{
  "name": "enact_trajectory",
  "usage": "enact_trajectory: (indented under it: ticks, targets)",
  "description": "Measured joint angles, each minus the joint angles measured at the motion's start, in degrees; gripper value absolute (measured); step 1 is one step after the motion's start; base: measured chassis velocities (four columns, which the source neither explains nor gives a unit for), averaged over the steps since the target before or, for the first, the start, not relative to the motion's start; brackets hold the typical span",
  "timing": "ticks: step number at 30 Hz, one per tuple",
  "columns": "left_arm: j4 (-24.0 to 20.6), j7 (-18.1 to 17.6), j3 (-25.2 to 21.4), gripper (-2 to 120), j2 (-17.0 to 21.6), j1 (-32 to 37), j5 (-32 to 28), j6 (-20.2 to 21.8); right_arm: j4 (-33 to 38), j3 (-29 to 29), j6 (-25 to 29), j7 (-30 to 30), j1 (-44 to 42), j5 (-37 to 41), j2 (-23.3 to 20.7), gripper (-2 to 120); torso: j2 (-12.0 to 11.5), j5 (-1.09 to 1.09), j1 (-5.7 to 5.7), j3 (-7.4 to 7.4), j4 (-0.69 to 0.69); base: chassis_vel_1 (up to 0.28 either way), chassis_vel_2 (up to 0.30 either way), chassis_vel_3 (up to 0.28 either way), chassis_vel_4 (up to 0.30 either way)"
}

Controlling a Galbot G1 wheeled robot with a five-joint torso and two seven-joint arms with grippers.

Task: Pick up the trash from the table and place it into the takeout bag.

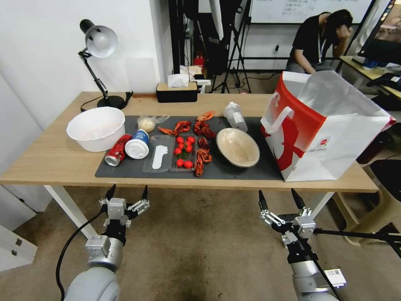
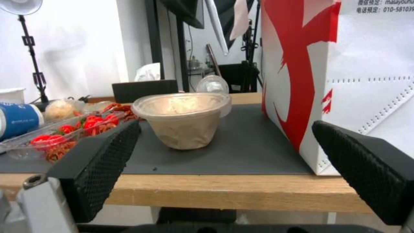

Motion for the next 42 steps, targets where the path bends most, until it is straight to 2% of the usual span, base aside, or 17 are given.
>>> enact_trajectory:
  ticks: [16,20,23,24,26,27,29,30,31,33,34,36,37,42]
  targets:
    - [0.0,0.0,0.0,100,0.0,0.0,0.0,0.0,0.0,0.0,0.0,0.0,0.0,0.0,0.0,100,0.0,0.0,0.0,0.0,0.0,0.0,0.0,0.0,0.0]
    - [-0.4,0.3,-0.2,100,-1.0,0.1,0.7,0.1,0.4,0.3,-0.9,-0.2,0.1,-0.5,0.6,100,0.0,0.01,0.0,0.0,-0.01,0.0,0.0,0.0,0.0]
    - [-2.8,2.2,-1.0,100,-6.2,0.7,4.4,1.0,2.7,1.7,-6.5,-2.1,0.7,-4.1,4.1,100,0.0,0.01,0.0,0.0,0.0,0.0,0.0,0.0,0.0]
    - [-2.8,2.2,-1.0,100,-6.2,0.7,4.4,1.0,2.7,1.7,-6.5,-2.1,0.7,-4.1,4.1,100,0.0,0.01,0.0,0.0,0.0,0.0,0.0,0.0,0.0]
    - [-4.7,3.8,-1.6,100,-10.3,1.2,7.5,1.8,4.5,2.9,-10.9,-3.7,1.2,-6.9,6.9,100,0.0,0.0,0.0,0.0,0.0,0.0,0.0,0.0,0.0]
    - [-4.7,3.8,-1.6,100,-10.3,1.2,7.5,1.8,4.5,2.9,-10.9,-3.7,1.2,-6.9,6.9,100,0.0,0.0,0.0,0.0,0.0,0.0,0.0,0.0,0.0]
    - [-6.6,5.2,-2.3,100,-14.2,1.7,10.4,2.5,5.6,3.5,-13.1,-4.5,1.5,-8.4,9.1,100,0.0,0.0,0.0,0.0,0.0,0.0,0.0,0.0,0.0]
    - [-6.6,5.2,-2.3,100,-14.2,1.7,10.4,2.5,5.6,3.5,-13.1,-4.5,1.5,-8.4,9.1,100,0.0,0.0,0.0,0.0,0.0,0.0,0.0,0.0,0.0]
    - [-8.0,6.3,-2.8,100,-17.4,2.1,12.7,3.1,6.1,3.8,-13.7,-4.8,1.5,-8.8,9.8,100,0.0,0.02,0.0,0.0,0.0,0.0,0.0,0.0,0.0]
    - [-9.4,7.4,-3.3,100,-20.3,2.4,14.9,3.7,8.7,4.8,-16.1,-6.2,2.1,-10.8,11.9,100,0.0,0.01,0.0,0.0,0.0,0.0,0.0,0.0,0.0]
    - [-9.4,7.4,-3.3,100,-20.3,2.4,14.9,3.7,8.7,4.8,-16.1,-6.2,2.1,-10.8,11.9,100,0.0,0.01,0.0,0.0,0.0,0.0,0.0,0.0,0.0]
    - [-10.8,8.5,-3.7,100,-23.2,2.8,17.0,4.2,9.8,5.3,-17.4,-6.8,2.5,-11.9,12.9,100,0.0,-0.04,0.0,0.0,0.01,0.0,0.0,0.0,0.0]
    - [-11.1,8.8,-3.9,100,-23.9,2.9,17.5,4.2,9.9,5.3,-17.8,-6.9,2.5,-12.1,13.0,100,0.0,0.03,0.0,0.0,0.0,0.0,0.0,0.0,0.0]
    - [-11.3,9.3,-4.6,100,-24.5,3.6,18.2,2.7,10.0,5.5,-18.1,-7.0,2.7,-12.1,13.1,100,0.0,0.0,0.0,0.0,0.01,0.0,0.0,0.0,0.0]
